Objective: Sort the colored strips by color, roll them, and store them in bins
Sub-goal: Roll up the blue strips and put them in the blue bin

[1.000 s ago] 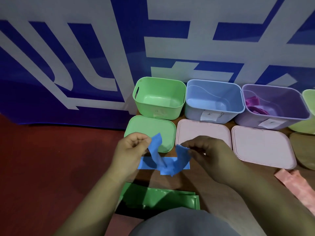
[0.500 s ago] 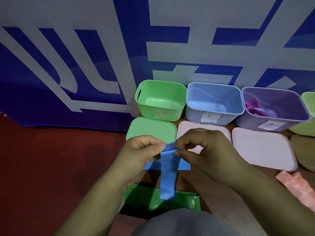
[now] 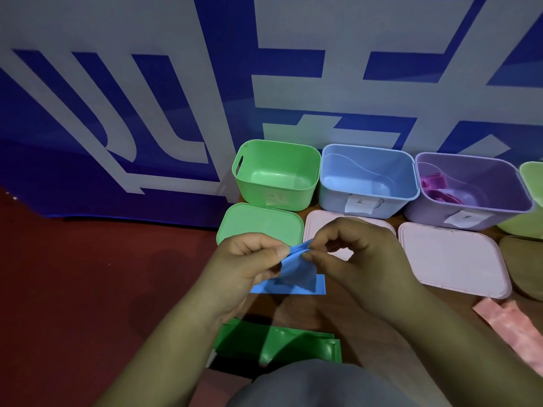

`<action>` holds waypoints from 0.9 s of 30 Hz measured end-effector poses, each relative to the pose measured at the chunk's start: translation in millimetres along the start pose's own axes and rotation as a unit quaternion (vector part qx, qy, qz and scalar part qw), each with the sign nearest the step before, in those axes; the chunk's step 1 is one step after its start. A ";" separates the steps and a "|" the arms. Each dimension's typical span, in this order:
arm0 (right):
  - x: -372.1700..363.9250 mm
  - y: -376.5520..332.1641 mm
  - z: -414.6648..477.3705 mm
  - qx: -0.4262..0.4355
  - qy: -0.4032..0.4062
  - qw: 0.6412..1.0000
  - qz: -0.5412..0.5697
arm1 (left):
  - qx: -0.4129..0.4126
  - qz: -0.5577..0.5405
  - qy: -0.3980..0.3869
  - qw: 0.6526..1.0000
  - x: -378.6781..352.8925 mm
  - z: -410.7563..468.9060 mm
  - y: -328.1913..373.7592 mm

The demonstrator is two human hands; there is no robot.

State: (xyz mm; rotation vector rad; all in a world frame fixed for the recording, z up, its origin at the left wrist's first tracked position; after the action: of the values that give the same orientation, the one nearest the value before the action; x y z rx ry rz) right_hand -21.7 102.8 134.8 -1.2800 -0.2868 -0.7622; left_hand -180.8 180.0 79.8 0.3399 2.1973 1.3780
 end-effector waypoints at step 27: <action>-27.2 28.7 4.1 -0.117 -0.080 0.988 0.055 | -0.054 0.073 0.038 0.995 16.7 10.4 -20.5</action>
State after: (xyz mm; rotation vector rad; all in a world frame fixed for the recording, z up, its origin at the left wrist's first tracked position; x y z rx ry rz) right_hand -21.9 118.6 98.3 -1.5708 -0.2586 -0.6131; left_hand -187.7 186.4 53.0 0.4210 2.1854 1.6053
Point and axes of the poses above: each hand's wrist, its own z-axis towards the middle knuckle, its own x-axis out of the back of the hand, y = z × x, the point moved 6 cm from there along z, towards the middle knuckle, and after that the axes turned 7 degrees about -z, right-handed, at the moved point
